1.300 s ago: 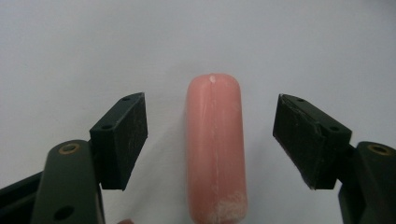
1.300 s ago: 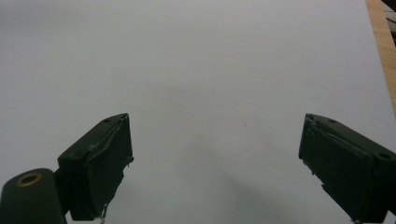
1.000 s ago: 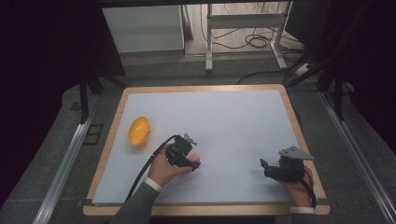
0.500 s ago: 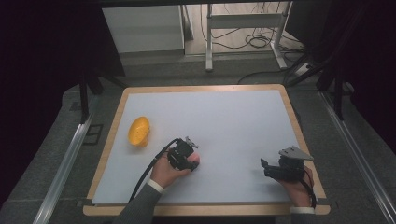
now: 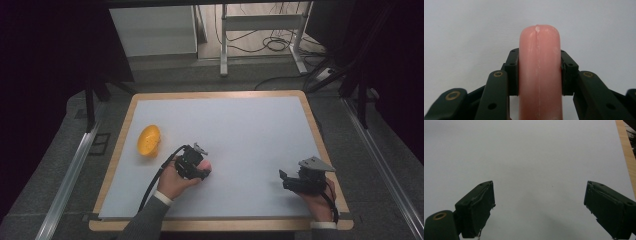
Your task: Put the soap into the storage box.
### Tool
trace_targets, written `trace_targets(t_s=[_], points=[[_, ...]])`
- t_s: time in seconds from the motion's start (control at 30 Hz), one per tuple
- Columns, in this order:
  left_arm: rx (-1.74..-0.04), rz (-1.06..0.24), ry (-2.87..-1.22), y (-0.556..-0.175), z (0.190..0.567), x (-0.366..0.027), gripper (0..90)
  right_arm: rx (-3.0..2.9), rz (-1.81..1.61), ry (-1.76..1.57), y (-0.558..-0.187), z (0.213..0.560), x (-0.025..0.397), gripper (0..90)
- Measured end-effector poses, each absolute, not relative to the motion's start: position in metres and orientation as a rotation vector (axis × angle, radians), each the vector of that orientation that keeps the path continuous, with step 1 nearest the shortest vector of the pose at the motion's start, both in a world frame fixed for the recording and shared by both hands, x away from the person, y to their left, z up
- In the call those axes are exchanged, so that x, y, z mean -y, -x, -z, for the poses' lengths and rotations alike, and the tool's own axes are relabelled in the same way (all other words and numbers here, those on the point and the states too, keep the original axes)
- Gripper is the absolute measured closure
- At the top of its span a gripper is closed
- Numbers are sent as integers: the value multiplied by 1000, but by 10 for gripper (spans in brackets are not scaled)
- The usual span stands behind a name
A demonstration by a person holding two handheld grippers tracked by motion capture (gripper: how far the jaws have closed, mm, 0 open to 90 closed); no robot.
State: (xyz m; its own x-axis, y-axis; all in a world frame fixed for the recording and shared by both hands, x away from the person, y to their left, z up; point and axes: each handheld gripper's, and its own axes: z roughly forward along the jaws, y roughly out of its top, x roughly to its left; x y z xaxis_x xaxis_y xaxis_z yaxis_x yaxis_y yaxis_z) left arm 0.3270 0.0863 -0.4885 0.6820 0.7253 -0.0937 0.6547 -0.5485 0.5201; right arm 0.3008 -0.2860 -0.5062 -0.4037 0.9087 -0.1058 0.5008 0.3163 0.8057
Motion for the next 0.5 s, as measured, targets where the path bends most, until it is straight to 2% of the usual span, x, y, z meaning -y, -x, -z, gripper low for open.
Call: trace_targets(t_s=[0.5], points=[[-1094, -213, -2335, -330, 477, -105, 600, -2028, -945, -1246, -301, 507, 286, 94]])
